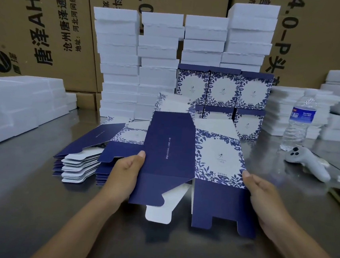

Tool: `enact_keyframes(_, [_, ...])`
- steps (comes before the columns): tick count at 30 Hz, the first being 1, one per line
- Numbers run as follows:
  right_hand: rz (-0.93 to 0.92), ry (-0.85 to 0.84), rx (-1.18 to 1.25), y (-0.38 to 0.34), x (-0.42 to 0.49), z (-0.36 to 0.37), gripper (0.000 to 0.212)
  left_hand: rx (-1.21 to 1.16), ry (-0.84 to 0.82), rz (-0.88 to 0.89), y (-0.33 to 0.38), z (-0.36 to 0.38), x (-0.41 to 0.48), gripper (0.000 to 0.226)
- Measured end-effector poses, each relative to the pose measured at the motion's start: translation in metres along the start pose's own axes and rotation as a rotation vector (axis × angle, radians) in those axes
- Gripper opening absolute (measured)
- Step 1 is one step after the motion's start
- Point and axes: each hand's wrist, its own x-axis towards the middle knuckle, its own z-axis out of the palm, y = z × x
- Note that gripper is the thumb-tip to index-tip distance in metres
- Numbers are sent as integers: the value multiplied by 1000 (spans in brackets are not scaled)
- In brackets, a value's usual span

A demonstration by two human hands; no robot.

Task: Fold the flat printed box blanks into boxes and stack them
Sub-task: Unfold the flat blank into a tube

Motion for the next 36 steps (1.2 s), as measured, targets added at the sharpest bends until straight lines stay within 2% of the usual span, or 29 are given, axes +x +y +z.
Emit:
enact_keyframes(5, [55,21,74,-4,2,0,30,38,-34,-6,-6,-5,2,49])
enact_keyframes(8, [7,60,-11,-1,4,-3,38,49,-95,-17,-6,-5,1,44])
enact_keyframes(10, [-20,80,-58,-1,5,-5,36,10,-108,-48,-6,-4,1,41])
enact_keyframes(14, [-41,70,-63,-4,5,-4,32,-113,-81,-75,1,-2,0,40])
enact_keyframes(17, [-27,34,-45,-2,4,-2,31,-89,-21,-61,3,-3,-2,46])
enact_keyframes(22, [44,38,14,-4,4,-3,30,-67,-38,-57,1,-6,-4,47])
enact_keyframes(26, [-8,82,-49,-4,5,-5,35,-81,-100,-80,-1,-4,-4,42])
enact_keyframes(31, [-63,93,-139,-1,5,-5,39,-141,-86,-95,0,-4,-2,36])
enact_keyframes(36, [-51,18,-99,-4,0,-1,31,-185,-37,-133,4,-4,-2,37])
